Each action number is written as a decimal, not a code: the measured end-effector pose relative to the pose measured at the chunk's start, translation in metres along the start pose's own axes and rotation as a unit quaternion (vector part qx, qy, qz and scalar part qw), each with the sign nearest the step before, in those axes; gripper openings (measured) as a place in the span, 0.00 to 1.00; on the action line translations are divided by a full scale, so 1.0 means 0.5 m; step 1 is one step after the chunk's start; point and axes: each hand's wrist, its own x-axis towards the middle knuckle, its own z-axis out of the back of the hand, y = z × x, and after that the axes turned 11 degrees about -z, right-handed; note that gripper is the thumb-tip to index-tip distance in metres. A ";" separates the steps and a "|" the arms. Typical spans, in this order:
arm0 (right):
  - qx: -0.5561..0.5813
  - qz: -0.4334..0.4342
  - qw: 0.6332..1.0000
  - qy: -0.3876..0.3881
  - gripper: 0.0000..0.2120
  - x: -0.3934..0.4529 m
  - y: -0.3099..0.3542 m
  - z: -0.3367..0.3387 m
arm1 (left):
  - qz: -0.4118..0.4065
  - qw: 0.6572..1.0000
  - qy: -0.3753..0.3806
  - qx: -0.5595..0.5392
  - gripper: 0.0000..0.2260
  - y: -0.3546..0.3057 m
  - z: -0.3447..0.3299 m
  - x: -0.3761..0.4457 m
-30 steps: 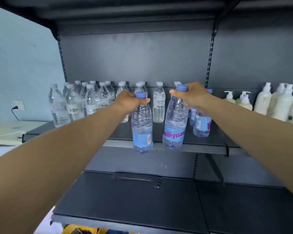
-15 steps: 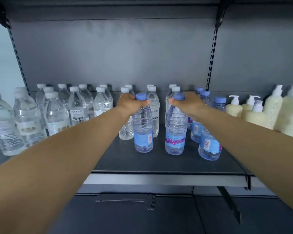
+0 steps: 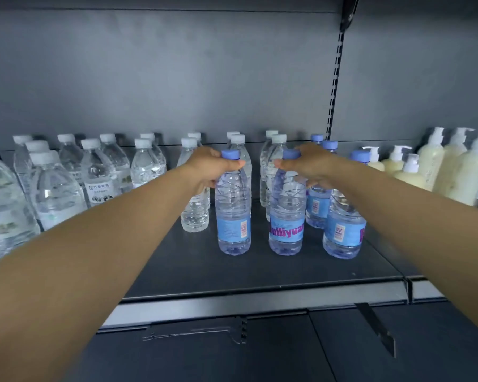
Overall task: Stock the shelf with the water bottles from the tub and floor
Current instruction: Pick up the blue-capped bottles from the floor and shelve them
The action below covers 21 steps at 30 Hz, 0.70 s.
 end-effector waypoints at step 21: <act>0.052 -0.010 0.996 0.073 0.19 0.003 -0.018 0.023 | 0.005 0.999 0.036 0.039 0.18 -0.010 0.002 -0.016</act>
